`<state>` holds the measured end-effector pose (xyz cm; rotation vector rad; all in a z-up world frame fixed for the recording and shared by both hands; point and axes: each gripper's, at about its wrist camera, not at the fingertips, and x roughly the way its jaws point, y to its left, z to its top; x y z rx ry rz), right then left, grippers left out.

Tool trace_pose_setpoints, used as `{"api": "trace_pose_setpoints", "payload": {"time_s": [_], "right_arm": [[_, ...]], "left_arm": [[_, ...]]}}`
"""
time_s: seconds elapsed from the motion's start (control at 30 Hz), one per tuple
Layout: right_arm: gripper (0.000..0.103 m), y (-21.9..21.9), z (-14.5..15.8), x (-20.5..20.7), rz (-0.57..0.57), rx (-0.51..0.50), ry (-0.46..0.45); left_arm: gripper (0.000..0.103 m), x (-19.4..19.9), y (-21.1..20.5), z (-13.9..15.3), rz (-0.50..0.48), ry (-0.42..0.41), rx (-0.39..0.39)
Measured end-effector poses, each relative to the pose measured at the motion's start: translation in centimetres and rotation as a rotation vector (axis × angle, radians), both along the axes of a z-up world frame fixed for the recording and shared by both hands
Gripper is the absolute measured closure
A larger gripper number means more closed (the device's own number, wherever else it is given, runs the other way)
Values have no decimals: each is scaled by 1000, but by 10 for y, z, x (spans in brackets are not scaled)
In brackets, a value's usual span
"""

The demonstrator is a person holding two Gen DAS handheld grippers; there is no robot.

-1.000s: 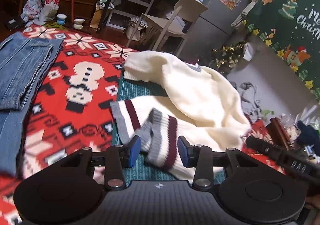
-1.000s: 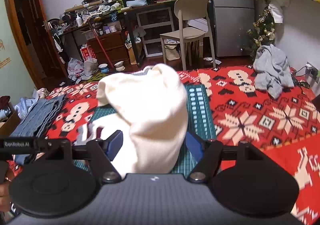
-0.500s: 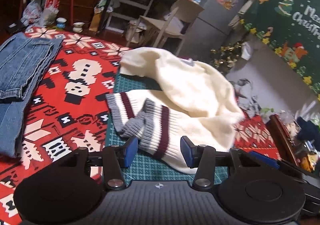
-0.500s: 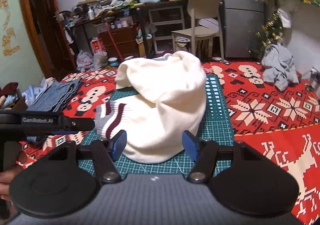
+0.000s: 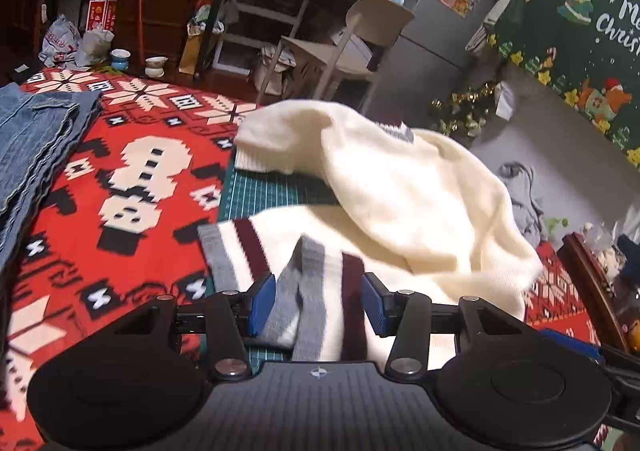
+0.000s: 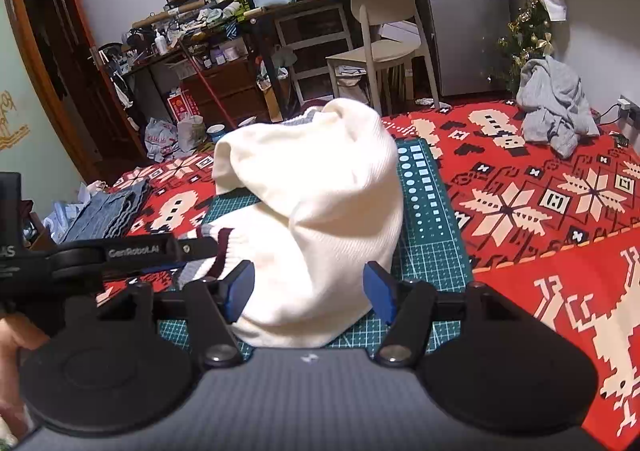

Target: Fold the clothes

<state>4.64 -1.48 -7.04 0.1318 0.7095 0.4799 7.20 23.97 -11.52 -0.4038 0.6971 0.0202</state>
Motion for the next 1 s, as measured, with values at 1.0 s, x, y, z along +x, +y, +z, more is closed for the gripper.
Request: {"api": "trace_pose_setpoints", "payload": {"time_s": [1.0], "right_arm": [[32, -37, -11, 12, -53, 342, 215]], "left_arm": [[94, -52, -19, 6, -51, 13, -239]]}}
